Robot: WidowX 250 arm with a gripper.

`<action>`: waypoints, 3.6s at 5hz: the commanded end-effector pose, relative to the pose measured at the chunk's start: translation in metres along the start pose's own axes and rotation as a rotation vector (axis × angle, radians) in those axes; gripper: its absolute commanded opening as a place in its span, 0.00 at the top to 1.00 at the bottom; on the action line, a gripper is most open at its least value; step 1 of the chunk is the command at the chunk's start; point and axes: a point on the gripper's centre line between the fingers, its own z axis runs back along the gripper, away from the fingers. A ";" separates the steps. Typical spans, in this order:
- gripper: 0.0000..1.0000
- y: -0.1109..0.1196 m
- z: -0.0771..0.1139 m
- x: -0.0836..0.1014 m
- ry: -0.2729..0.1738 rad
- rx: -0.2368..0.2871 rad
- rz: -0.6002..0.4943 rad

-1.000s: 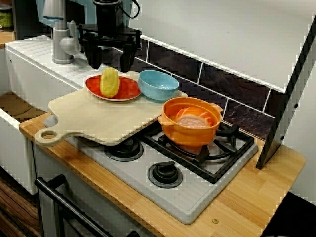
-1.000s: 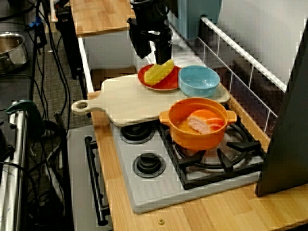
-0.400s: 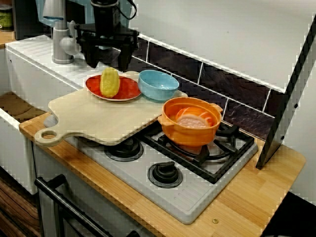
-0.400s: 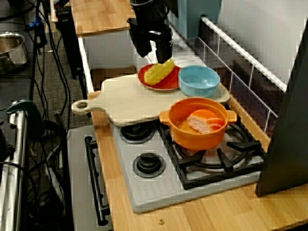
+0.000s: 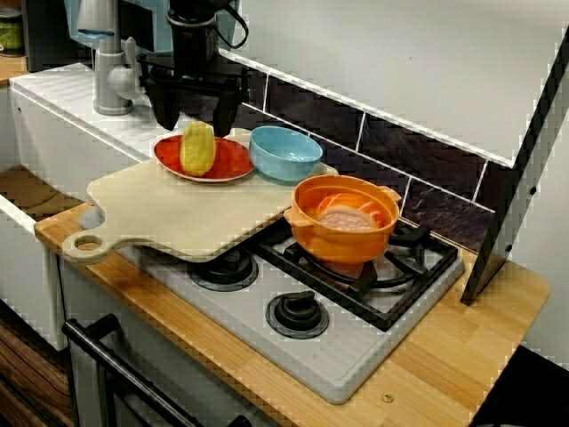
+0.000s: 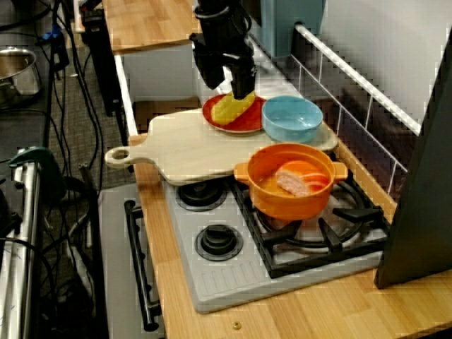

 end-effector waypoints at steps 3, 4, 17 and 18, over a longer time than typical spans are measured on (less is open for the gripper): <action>0.00 -0.002 -0.003 0.004 -0.043 0.014 0.013; 0.00 -0.002 -0.007 0.006 -0.046 0.028 0.011; 1.00 -0.032 0.045 0.020 0.001 -0.085 -0.072; 1.00 -0.041 0.045 0.020 0.010 -0.083 -0.091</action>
